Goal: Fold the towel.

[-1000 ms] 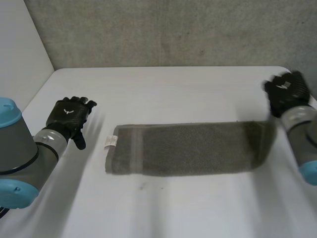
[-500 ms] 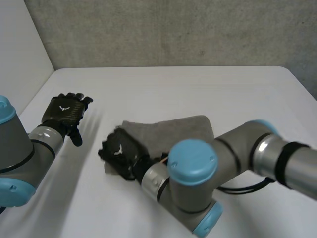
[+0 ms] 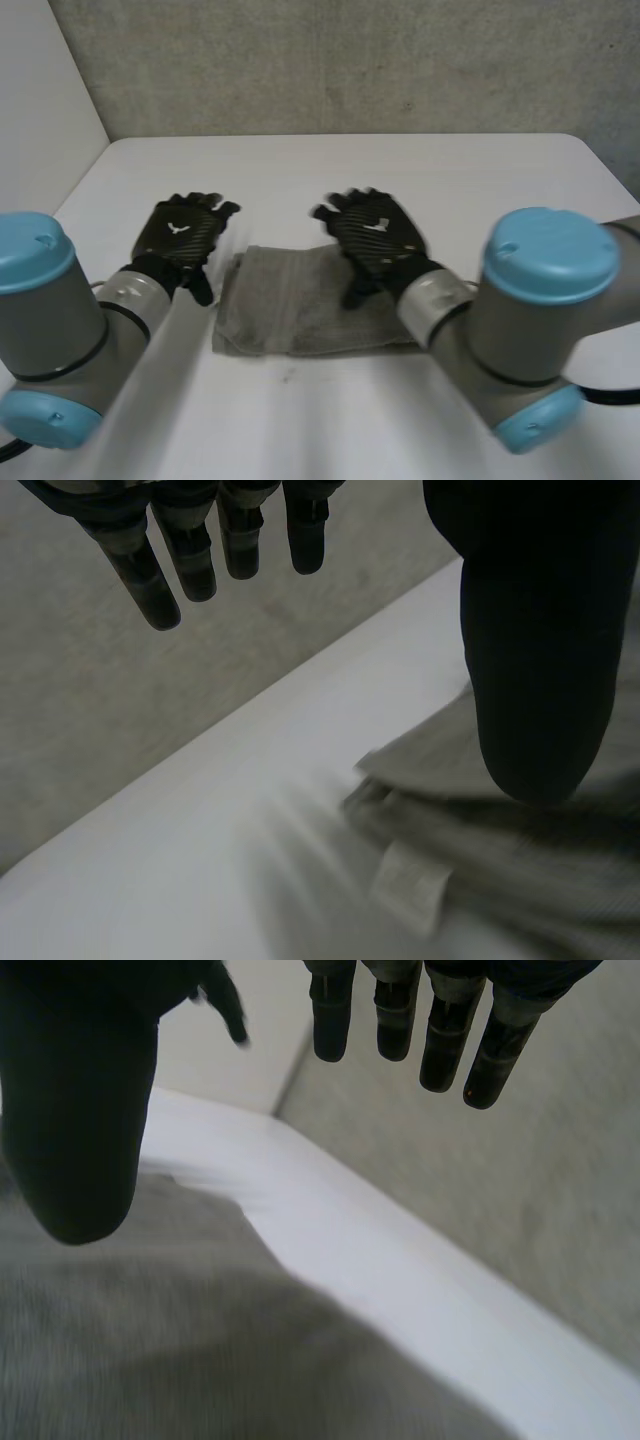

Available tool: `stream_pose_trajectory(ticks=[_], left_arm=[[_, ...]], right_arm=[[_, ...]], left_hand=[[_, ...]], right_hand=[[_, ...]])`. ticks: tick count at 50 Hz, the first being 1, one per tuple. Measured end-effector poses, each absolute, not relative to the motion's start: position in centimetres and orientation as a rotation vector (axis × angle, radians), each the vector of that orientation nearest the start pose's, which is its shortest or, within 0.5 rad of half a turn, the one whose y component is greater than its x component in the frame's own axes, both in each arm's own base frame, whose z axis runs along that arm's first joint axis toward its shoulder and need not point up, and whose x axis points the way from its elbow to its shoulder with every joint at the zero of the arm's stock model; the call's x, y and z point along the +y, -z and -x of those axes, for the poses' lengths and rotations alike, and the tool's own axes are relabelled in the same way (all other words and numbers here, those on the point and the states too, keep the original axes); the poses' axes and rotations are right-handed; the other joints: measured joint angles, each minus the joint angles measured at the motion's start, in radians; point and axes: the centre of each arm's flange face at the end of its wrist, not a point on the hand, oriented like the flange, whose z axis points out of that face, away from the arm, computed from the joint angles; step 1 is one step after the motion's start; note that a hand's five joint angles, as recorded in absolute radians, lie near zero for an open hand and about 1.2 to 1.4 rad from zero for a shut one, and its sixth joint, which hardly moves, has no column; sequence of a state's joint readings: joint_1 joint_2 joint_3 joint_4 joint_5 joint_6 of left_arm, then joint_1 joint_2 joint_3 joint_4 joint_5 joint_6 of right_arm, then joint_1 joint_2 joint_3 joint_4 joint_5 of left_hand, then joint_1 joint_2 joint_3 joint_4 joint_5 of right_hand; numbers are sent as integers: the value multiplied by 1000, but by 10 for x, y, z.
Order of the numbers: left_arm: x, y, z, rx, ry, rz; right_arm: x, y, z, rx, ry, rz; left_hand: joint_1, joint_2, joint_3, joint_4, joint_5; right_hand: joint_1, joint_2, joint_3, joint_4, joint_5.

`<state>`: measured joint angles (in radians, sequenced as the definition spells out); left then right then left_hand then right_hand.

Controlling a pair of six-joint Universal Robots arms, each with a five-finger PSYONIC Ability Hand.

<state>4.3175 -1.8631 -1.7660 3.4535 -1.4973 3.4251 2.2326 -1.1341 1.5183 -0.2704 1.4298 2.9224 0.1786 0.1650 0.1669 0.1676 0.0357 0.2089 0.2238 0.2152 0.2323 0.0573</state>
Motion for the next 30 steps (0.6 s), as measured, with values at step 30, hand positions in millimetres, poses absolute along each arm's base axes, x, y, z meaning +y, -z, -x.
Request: stream_pose_trajectory(ticks=[30], left_arm=[[-249,-132,283,2510,2026,-950]], right_arm=[[-252,-128,-253,2240,1672,779]], left_hand=[[0,0,0,0,0]], right_hand=[[700,946,965,957,905]])
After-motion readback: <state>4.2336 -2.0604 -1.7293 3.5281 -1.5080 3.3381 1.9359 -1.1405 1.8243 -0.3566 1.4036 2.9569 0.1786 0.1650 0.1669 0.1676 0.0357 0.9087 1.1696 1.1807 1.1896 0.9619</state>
